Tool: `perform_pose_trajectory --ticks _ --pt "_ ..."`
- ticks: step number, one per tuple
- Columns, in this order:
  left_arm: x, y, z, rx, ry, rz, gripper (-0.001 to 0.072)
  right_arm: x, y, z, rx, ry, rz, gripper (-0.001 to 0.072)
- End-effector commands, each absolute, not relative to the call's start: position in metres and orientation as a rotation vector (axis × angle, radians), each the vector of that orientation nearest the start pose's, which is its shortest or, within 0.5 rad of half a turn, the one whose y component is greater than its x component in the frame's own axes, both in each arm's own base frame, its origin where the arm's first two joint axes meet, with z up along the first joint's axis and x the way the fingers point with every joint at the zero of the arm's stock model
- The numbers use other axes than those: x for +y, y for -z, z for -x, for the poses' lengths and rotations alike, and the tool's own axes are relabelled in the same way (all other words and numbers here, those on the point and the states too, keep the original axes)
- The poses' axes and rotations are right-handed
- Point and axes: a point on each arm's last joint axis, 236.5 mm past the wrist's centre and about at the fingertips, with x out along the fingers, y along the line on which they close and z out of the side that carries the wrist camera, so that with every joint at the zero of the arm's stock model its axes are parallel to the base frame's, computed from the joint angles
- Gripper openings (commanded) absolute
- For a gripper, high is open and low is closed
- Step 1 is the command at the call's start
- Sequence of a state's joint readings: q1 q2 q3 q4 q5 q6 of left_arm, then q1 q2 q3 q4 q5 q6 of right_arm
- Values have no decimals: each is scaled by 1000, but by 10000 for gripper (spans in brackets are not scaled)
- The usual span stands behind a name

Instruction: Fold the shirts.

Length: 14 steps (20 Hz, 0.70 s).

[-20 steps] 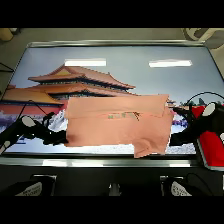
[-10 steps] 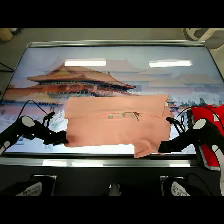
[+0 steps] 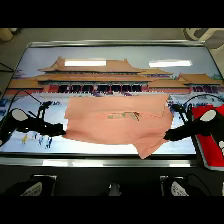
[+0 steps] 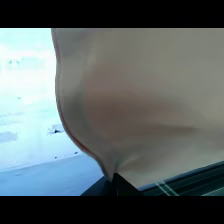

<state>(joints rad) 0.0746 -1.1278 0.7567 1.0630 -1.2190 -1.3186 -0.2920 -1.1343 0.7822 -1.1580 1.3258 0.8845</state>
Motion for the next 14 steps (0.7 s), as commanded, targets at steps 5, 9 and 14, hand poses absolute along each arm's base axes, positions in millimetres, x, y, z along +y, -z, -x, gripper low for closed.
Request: perform_pose_trajectory --ticks 5,9,14 --pt "-81 -17 -372 1266 333 364 17 6 -18 -398 1127 -425 -23 24" --pt "-73 5 -420 1310 285 429 17 10 -4 -469 1044 -380 -110 25" --pt "-70 40 -446 1368 233 502 18 4 41 -498 1076 -341 -182 27"
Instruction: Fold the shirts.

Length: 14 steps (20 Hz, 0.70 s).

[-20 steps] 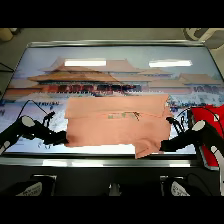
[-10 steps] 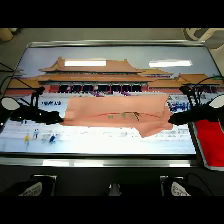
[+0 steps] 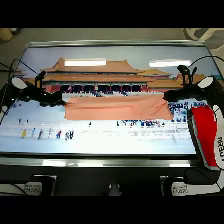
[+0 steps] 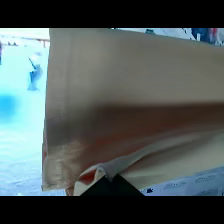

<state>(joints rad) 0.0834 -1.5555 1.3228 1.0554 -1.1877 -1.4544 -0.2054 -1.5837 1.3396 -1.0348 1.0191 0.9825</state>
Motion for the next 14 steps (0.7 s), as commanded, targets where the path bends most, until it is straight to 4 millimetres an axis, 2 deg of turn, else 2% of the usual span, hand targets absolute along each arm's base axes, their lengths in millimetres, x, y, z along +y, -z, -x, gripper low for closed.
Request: perform_pose_trajectory --ticks 1,3,4,5,6,7,8,11,12,14 --pt "-71 49 -445 1386 231 512 18 7 50 -498 1092 -347 -205 27" --pt "-76 64 -444 1424 221 559 19 13 63 -496 1118 -361 -245 47" --pt "-80 67 -444 1433 223 584 20 13 64 -497 1116 -360 -251 159" --pt "-83 69 -445 1435 229 605 79 12 62 -500 1104 -359 -242 352" --pt "-81 68 -447 1429 227 611 329 9 58 -499 1101 -379 -220 601" --pt "-78 64 -447 1430 229 612 639 5 52 -497 1104 -412 -193 709" --pt "-74 57 -447 1438 237 615 675 -5 47 -491 1120 -432 -174 714" --pt "-64 31 -447 1427 256 611 674 -53 56 -464 1210 -386 -208 717" --pt "-63 21 -450 1401 263 600 673 -62 61 -454 1247 -385 -247 717" --pt "-65 1 -451 1351 284 568 671 -61 72 -437 1314 -418 -294 717"
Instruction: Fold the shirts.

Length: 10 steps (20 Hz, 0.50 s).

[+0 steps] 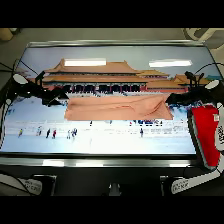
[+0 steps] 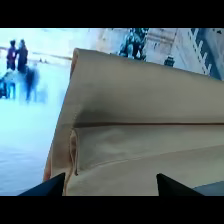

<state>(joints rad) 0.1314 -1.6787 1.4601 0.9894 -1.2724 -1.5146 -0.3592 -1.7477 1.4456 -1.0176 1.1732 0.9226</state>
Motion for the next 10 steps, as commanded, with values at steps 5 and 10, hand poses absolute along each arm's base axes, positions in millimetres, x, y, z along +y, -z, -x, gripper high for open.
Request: perform_pose_trajectory --ticks 5,10 --pt "-80 -44 -447 1261 332 508 668 -31 87 -447 1289 -500 -476 717" --pt "-102 -81 -437 1193 385 456 604 -17 98 -453 1283 -525 -591 716"
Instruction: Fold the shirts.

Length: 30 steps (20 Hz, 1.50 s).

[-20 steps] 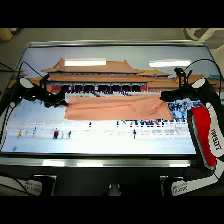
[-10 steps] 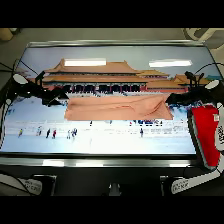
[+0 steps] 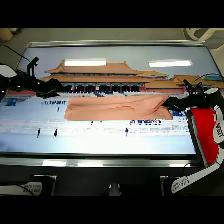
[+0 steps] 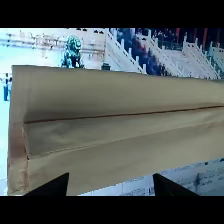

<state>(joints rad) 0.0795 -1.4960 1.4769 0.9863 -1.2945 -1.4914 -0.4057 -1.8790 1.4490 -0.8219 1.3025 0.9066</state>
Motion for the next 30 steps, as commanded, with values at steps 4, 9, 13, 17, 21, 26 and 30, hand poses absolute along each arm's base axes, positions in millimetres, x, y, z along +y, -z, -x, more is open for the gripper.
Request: perform_pose_trajectory --ticks 4,9,13,17,21,26,30 --pt "-119 -92 -431 1179 421 429 604 8 99 -454 1297 -572 -544 716" --pt "-141 -90 -431 1174 458 403 598 37 85 -461 1268 -623 -523 27" --pt "-200 -66 -448 1141 519 384 38 42 18 -465 1145 -661 -454 25" --pt "-316 -14 -448 1184 642 550 22 54 -69 -446 1037 -698 -365 25" --pt "-423 18 -418 1283 774 792 21 91 -135 -404 991 -785 -275 26" --pt "-484 45 -390 1298 784 856 20 106 -202 -362 885 -781 -204 26" --pt "-500 63 -372 1352 763 876 20 110 -216 -335 903 -790 -183 26"
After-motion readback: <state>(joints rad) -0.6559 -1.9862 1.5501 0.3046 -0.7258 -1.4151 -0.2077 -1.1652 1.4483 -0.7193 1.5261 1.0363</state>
